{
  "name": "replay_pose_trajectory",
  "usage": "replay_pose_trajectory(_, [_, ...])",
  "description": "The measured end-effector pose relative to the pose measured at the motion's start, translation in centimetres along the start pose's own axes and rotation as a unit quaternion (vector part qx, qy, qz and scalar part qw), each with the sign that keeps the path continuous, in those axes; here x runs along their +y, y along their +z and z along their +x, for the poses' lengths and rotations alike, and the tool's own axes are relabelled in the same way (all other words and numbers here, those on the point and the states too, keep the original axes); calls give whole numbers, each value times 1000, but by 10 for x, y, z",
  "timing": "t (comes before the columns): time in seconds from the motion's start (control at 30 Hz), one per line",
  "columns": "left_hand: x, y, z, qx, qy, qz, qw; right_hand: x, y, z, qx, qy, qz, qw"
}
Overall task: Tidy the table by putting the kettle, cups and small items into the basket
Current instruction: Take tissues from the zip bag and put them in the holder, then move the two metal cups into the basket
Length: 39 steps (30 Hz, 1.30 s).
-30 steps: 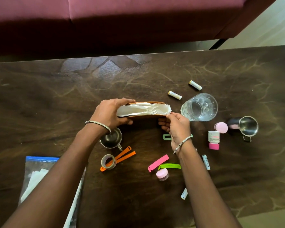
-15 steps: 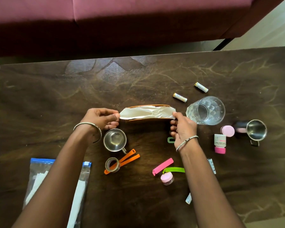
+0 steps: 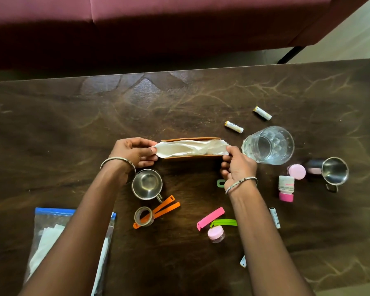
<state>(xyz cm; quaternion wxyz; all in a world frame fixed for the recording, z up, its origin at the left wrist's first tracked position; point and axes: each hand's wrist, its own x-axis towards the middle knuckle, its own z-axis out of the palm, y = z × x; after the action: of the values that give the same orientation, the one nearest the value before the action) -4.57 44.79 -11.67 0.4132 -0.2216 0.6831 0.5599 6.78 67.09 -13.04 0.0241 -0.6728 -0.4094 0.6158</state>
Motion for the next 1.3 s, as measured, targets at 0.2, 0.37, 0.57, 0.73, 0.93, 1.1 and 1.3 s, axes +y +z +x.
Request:
replay_pose_trajectory(0.2, [0, 0, 3, -11, -17, 23, 1000, 1, 2, 1, 13, 1, 9, 1000])
replay_pose_trajectory(0.37, [0, -1, 5, -19, -20, 32, 999, 2, 2, 1, 29, 3, 12, 1000])
replay_pose_trajectory(0.57, [1, -1, 4, -15, -4, 64, 998, 1, 3, -1, 37, 5, 20, 999])
replay_pose_trajectory(0.73, [-1, 1, 5, 38, 19, 100, 994, 0, 4, -2, 26, 0, 30, 999])
replay_pose_trajectory(0.93, [-3, -6, 5, 19, -3, 54, 998, -2, 4, -6, 25, 4, 51, 998])
replay_pose_trajectory(1.1, [-9, -14, 0, 29, 35, 46, 998, -4, 2, -10, 6, 9, 72, 997])
replay_pose_trajectory(1.3, [-26, -29, -36, 153, 175, 141, 962, -1, -4, -24, -7, 5, 116, 993])
